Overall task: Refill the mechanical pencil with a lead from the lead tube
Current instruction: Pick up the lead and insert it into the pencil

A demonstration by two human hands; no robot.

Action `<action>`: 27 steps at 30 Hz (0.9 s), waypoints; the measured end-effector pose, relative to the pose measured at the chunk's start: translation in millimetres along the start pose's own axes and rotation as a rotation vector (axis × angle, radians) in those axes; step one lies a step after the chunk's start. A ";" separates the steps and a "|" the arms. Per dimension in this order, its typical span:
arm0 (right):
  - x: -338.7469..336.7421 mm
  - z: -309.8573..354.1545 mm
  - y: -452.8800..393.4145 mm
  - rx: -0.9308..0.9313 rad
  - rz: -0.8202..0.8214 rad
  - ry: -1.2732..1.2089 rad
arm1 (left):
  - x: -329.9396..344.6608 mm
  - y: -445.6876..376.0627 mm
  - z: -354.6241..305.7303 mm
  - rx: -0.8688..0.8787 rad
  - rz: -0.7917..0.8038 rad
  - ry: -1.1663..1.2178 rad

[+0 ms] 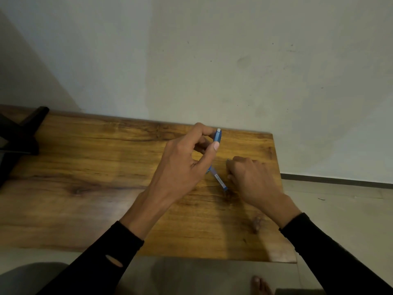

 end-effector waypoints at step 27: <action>-129.1 -22.6 4.5 -0.110 -0.336 -0.767 | 0.8 0.6 -2.7 0.003 0.085 -0.046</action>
Point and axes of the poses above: each hand's wrist, its own y-axis away from the middle knuckle, its own x-axis out of the palm, z = x × y, the point moved 1 cm from there along -y, towards the middle knuckle, and after that the axes turned 14 degrees about y, right-handed, at the moved point
